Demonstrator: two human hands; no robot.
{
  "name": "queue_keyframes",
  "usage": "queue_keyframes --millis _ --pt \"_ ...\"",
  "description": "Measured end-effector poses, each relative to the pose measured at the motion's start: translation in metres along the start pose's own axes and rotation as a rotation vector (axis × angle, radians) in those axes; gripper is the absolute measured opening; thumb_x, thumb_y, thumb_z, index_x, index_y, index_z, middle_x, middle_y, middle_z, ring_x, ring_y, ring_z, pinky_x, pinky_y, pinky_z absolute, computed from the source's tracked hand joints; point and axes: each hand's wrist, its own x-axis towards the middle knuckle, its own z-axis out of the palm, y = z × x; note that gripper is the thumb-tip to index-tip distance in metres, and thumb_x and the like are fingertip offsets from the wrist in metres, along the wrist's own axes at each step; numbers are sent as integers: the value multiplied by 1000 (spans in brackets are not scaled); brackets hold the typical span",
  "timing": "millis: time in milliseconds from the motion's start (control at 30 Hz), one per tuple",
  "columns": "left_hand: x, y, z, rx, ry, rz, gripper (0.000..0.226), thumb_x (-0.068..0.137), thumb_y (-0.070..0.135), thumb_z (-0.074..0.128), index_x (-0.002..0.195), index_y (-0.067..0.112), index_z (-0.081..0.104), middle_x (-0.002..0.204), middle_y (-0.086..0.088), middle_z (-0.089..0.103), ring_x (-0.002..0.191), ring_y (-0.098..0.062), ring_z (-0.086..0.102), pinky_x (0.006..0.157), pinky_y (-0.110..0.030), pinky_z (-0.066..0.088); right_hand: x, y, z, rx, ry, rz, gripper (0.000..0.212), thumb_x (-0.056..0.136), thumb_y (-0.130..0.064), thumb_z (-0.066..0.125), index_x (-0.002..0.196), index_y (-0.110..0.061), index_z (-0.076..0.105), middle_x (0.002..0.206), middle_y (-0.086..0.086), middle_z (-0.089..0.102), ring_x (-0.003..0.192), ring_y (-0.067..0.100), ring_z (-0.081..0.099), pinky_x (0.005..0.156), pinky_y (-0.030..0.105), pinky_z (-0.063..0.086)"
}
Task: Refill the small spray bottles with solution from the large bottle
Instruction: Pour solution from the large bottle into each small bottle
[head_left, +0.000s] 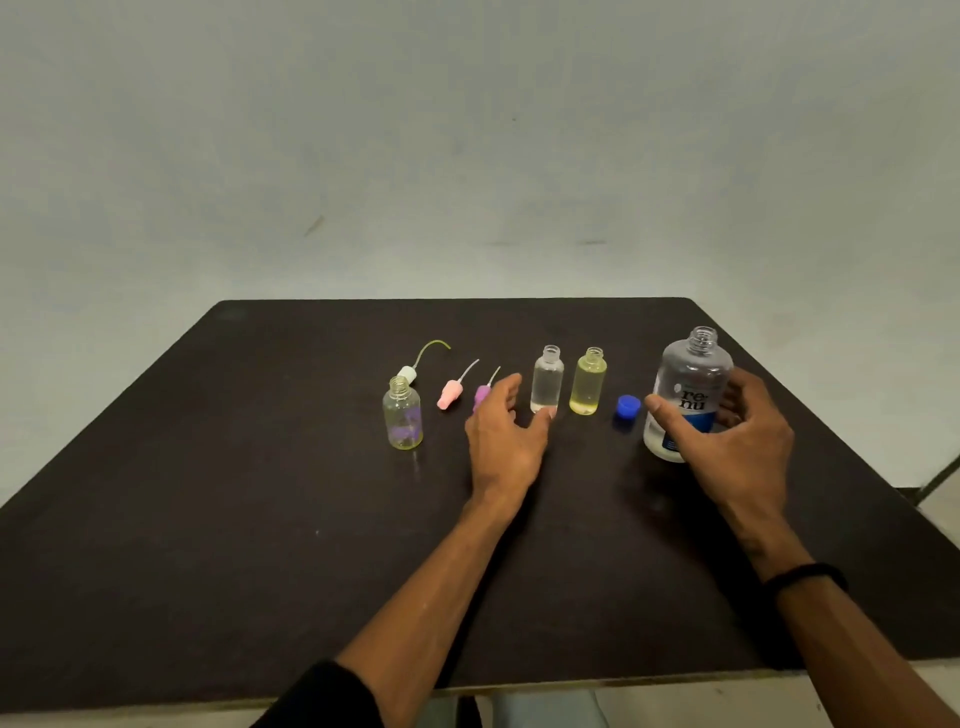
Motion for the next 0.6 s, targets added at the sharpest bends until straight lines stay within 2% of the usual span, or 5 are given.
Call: queue_keyframes --millis 100,167,300,467,600 --pt "-39 -1 -20 -8 63 18 45 89 24 81 130 20 64 128 4 69 118 -10 65 102 -24 53 -1 -1 -1 20 7 5 84 73 -40 94 143 -14 56 137 7 67 117 17 65 97 24 51" --pt "-64 -2 -39 5 138 54 32 89 28 81 116 25 63 113 9 68 104 -8 67 90 -25 57 -2 -3 -2 23 1 -3 83 74 -39 94 143 -13 56 138 8 66 119 18 65 99 27 52" --pt "-74 -7 -80 70 391 17 43 86 31 83 113 25 50 110 2 55 88 -12 60 82 -31 54 -4 -5 -1 24 -5 -9 82 75 -38 94 143 -12 56 138 9 66 121 20 65 99 27 51" --pt "-30 -23 -112 214 449 -3 80 73 28 93 130 8 40 134 -12 43 124 -31 47 105 -48 47 -7 -7 -3 37 2 -1 82 72 -41 95 139 -13 57 135 7 68 116 17 66 97 26 53" --pt "-15 -25 -115 216 334 -24 89 73 32 94 141 10 40 144 -8 48 132 -22 47 105 -28 39 -7 -6 -6 27 -6 -18 83 72 -43 93 140 -12 56 136 8 67 116 17 65 97 28 53"
